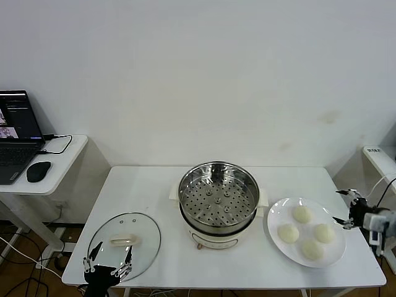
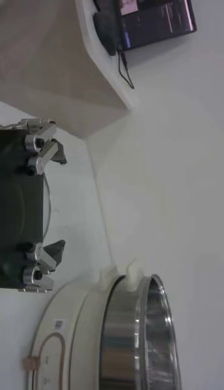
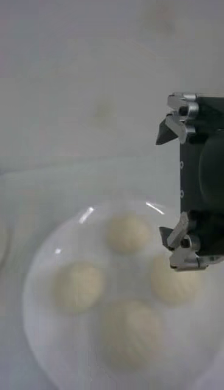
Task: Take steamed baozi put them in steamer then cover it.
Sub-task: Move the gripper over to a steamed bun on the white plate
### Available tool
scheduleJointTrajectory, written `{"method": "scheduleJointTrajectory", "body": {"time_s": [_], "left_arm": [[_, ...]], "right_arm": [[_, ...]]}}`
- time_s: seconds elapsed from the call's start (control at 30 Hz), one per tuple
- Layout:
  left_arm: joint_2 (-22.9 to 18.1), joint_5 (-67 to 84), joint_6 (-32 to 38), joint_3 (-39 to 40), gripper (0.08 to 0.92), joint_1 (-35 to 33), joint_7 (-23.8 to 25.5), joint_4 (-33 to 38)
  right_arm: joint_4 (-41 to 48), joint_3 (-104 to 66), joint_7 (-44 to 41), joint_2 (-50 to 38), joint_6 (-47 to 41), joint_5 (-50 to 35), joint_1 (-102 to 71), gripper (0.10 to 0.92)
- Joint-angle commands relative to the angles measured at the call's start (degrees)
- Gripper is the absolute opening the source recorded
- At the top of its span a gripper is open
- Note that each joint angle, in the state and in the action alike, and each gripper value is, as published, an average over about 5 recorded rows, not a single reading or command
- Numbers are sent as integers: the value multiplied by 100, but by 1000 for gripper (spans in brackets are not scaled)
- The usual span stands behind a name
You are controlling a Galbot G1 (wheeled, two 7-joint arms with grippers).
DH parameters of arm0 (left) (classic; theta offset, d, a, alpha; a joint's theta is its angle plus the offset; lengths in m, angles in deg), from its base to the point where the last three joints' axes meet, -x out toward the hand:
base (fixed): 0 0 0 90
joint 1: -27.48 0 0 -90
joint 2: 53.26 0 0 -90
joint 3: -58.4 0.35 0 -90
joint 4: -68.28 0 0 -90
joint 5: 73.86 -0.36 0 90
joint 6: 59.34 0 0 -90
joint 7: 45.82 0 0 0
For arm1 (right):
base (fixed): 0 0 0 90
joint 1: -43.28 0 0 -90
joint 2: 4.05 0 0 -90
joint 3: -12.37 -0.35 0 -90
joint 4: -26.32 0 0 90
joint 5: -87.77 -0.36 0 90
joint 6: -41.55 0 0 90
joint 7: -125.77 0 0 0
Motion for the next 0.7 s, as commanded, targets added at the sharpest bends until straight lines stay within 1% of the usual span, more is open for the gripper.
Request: {"method": "scheduleJointTrajectory", "body": {"time_s": [0.03, 0.17, 0.3, 0.47, 0.7], "left_arm": [[2, -74, -94, 8, 823, 33, -9, -4], [4, -86, -108, 1, 823, 61, -9, -5], [9, -101, -122, -9, 823, 83, -6, -17], [8, -129, -126, -10, 823, 96, 3, -51], [6, -145, -121, -25, 823, 119, 8, -98]], "right_arm": [[1295, 3389, -1356, -852, -264, -512, 3252, 823], [1668, 4640, -1469, -474, -181, -562, 4365, 823], [2055, 5421, -1558, -162, -81, -517, 5059, 823], [2476, 6006, -1562, 250, -34, -432, 5579, 823], [2729, 6490, -1418, 650, -111, -399, 5894, 823]]}}
